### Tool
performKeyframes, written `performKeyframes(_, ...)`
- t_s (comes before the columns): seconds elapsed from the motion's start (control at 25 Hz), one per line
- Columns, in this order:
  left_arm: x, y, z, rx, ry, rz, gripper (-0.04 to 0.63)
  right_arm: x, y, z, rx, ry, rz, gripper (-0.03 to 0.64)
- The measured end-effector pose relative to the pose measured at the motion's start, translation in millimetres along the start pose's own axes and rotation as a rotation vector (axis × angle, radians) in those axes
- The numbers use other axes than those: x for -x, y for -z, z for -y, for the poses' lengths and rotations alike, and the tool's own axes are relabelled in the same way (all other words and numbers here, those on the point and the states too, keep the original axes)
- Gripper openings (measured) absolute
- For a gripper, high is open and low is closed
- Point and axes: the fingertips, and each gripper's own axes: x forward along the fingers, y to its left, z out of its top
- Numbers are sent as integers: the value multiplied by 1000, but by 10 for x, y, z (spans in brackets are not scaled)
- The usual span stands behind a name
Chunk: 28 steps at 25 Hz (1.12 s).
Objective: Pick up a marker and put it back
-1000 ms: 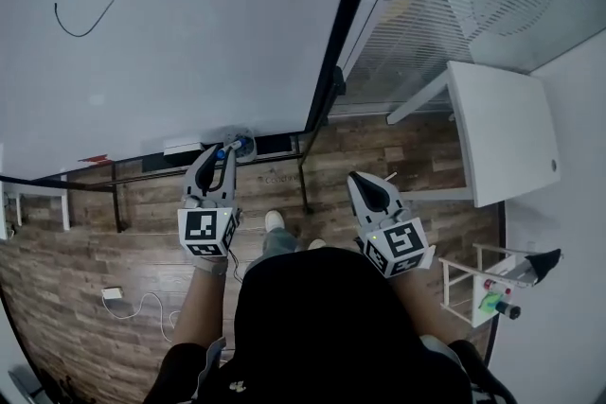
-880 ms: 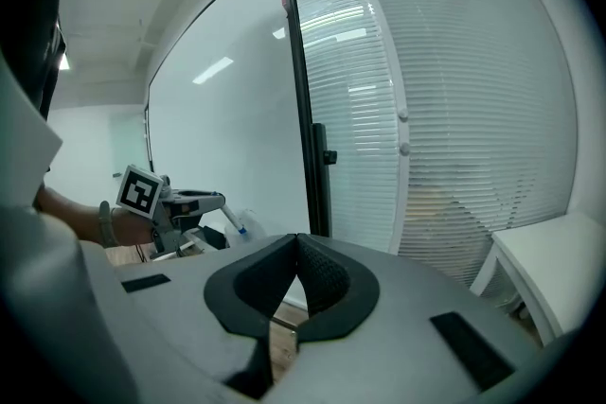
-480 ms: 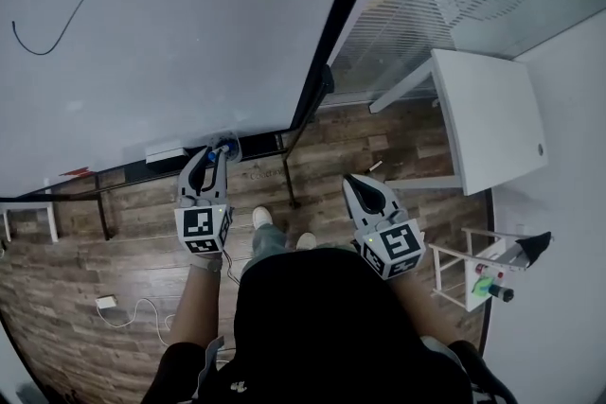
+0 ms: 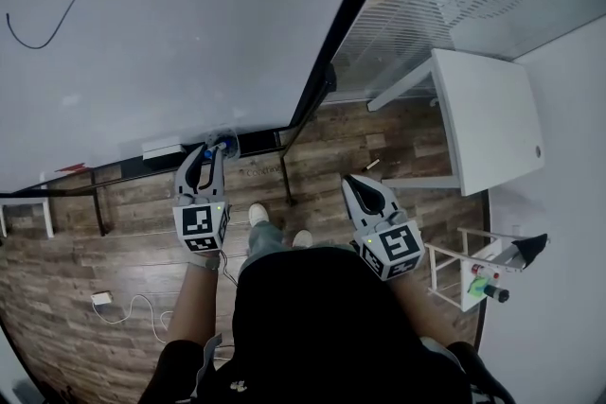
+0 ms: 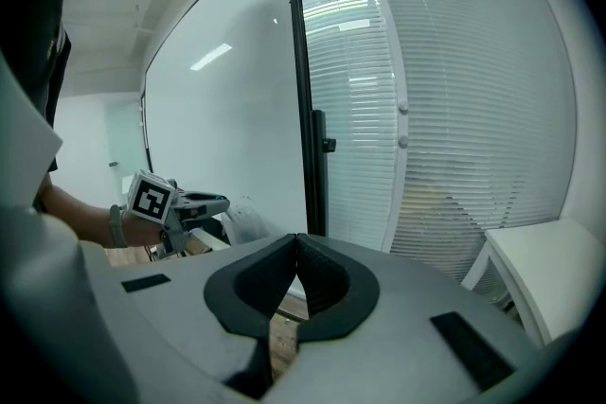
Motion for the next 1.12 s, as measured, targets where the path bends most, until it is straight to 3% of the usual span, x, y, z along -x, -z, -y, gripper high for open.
performKeyframes(0.48,249,-149,11,-14,-47,8,105,-55,-64,-121,21,-82,27,29)
performKeyframes(1.12,1259,-272,22,-5,-209,14,90,-202,-289,-795,94,-327,88,29)
